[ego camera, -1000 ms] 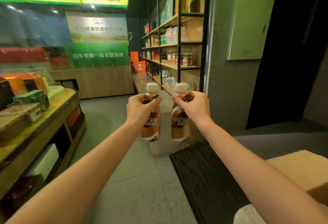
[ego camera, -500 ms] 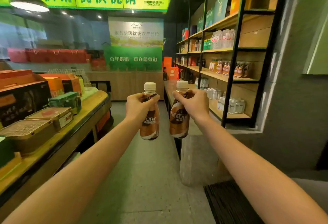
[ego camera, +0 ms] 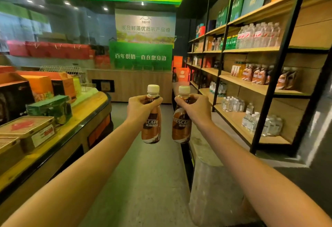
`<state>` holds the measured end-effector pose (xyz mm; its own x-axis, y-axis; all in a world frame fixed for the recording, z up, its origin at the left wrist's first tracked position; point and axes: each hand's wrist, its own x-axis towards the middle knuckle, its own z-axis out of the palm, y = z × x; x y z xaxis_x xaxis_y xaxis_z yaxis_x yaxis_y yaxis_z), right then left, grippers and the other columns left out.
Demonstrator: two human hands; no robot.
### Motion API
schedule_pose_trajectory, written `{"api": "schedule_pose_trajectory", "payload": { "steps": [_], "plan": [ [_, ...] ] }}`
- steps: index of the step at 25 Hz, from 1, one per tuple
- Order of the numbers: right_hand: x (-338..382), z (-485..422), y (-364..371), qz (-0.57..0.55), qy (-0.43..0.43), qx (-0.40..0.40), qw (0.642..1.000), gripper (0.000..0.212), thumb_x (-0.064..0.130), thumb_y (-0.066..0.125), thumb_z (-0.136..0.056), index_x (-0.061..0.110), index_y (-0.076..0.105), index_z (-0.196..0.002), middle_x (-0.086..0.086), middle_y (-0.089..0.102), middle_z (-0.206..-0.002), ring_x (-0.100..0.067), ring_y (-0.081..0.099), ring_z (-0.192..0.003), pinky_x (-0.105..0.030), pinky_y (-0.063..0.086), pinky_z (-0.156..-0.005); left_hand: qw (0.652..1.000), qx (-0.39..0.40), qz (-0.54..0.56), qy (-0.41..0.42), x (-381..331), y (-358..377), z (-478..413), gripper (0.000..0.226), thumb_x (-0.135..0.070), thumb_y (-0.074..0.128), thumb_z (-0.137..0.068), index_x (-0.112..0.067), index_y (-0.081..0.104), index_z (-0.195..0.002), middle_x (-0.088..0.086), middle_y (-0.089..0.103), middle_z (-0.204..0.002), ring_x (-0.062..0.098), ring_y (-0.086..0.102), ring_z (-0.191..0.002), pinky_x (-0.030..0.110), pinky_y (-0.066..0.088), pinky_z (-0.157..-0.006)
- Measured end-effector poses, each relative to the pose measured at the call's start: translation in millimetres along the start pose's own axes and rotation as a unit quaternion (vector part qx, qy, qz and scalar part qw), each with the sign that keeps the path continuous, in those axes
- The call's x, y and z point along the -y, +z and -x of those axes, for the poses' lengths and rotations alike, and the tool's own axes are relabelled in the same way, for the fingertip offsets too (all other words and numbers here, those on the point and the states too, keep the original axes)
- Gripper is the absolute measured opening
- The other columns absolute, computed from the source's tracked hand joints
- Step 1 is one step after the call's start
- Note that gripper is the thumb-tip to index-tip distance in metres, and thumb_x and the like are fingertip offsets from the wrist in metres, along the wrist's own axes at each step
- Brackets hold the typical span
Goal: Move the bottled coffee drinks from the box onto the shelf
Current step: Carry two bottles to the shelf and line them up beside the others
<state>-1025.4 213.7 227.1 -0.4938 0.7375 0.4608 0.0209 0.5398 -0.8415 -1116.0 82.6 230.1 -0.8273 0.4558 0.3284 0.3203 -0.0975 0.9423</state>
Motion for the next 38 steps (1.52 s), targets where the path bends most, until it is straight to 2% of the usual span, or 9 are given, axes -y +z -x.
{"api": "schedule_pose_trajectory", "payload": {
  "steps": [6, 12, 15, 17, 20, 22, 27, 32, 38],
  "plan": [
    [-63.1, -157.2, 68.4, 0.012, 0.010, -0.048, 0.999, 0.038, 0.036, 0.073, -0.077, 0.011, 0.069, -0.104, -0.006, 0.070, -0.105, -0.018, 0.064, -0.099, -0.027, 0.048, -0.078, 0.997, 0.063, 0.035, 0.001, 48.2, 47.3, -188.9, 0.013, -0.024, 0.073, -0.078, -0.024, 0.062, -0.085, -0.006, 0.064, -0.080, 0.006, 0.059, -0.073, 0.029, 0.044, -0.073],
    [-119.0, -308.8, 80.2, 0.020, 0.028, -0.103, 0.994, 0.034, 0.033, 0.073, -0.078, 0.012, 0.069, -0.103, -0.002, 0.068, -0.098, -0.008, 0.056, -0.087, -0.025, 0.045, -0.077, 0.990, 0.131, 0.051, 0.009, 80.1, 137.3, -350.0, 0.012, -0.023, 0.073, -0.078, -0.023, 0.065, -0.085, -0.003, 0.066, -0.082, 0.011, 0.063, -0.076, 0.024, 0.045, -0.065],
    [-165.6, -381.5, 74.8, 0.017, 0.041, -0.125, 0.991, 0.036, 0.034, 0.073, -0.078, 0.011, 0.067, -0.106, 0.003, 0.063, -0.093, -0.010, 0.057, -0.091, -0.027, 0.046, -0.079, 0.987, 0.145, 0.072, -0.008, 107.0, 198.5, -420.3, 0.010, -0.024, 0.074, -0.077, -0.027, 0.065, -0.079, -0.004, 0.067, -0.081, 0.013, 0.063, -0.078, 0.032, 0.047, -0.075],
    [-202.3, -430.6, 67.2, 0.022, 0.037, -0.137, 0.990, 0.033, 0.034, 0.074, -0.077, 0.011, 0.068, -0.101, -0.002, 0.068, -0.094, -0.017, 0.063, -0.091, -0.032, 0.050, -0.078, 0.984, 0.159, 0.080, -0.005, 120.8, 243.7, -462.3, 0.011, -0.025, 0.075, -0.076, -0.027, 0.064, -0.077, -0.002, 0.068, -0.082, 0.016, 0.065, -0.081, 0.036, 0.049, -0.080],
    [-253.7, -516.7, 46.8, 0.030, 0.044, -0.157, 0.986, 0.036, 0.034, 0.074, -0.076, 0.010, 0.068, -0.101, -0.007, 0.071, -0.098, -0.021, 0.066, -0.093, -0.038, 0.053, -0.083, 0.977, 0.193, 0.093, 0.001, 133.8, 322.3, -530.2, 0.010, -0.023, 0.072, -0.078, -0.021, 0.063, -0.081, -0.003, 0.065, -0.082, 0.013, 0.062, -0.077, 0.035, 0.045, -0.079],
    [-280.8, -568.4, 28.9, 0.038, 0.055, -0.180, 0.981, 0.035, 0.034, 0.075, -0.075, 0.011, 0.068, -0.100, -0.007, 0.071, -0.097, -0.020, 0.066, -0.092, -0.040, 0.055, -0.084, 0.970, 0.221, 0.097, 0.009, 137.2, 373.7, -572.5, 0.014, -0.022, 0.070, -0.079, -0.016, 0.063, -0.089, -0.002, 0.063, -0.084, 0.016, 0.060, -0.082, 0.037, 0.043, -0.082],
    [-327.0, -662.8, -20.0, 0.074, 0.087, -0.219, 0.969, 0.030, 0.030, 0.073, -0.077, 0.011, 0.067, -0.100, 0.000, 0.067, -0.090, -0.012, 0.062, -0.082, -0.029, 0.053, -0.075, 0.956, 0.267, 0.122, 0.013, 149.5, 495.4, -654.2, 0.036, -0.025, 0.070, -0.079, -0.007, 0.065, -0.110, 0.006, 0.065, -0.104, 0.023, 0.059, -0.099, 0.042, 0.045, -0.090],
    [-374.7, -717.8, -75.8, 0.120, 0.091, -0.289, 0.945, 0.032, 0.032, 0.072, -0.078, 0.015, 0.067, -0.104, -0.001, 0.071, -0.098, -0.011, 0.065, -0.086, -0.028, 0.056, -0.075, 0.922, 0.350, 0.159, 0.031, 156.5, 618.2, -694.5, 0.026, -0.029, 0.071, -0.079, -0.014, 0.065, -0.100, -0.003, 0.064, -0.094, 0.016, 0.056, -0.094, 0.035, 0.043, -0.081],
    [-420.0, -762.5, -140.8, 0.211, 0.117, -0.425, 0.872, 0.031, 0.037, 0.073, -0.076, 0.016, 0.069, -0.099, -0.002, 0.072, -0.099, -0.016, 0.067, -0.093, -0.040, 0.057, -0.082, 0.836, 0.503, 0.210, 0.061, 155.2, 760.9, -714.8, 0.035, -0.033, 0.073, -0.076, -0.014, 0.066, -0.105, -0.001, 0.066, -0.101, 0.016, 0.060, -0.094, 0.032, 0.048, -0.080]
  ]
}}
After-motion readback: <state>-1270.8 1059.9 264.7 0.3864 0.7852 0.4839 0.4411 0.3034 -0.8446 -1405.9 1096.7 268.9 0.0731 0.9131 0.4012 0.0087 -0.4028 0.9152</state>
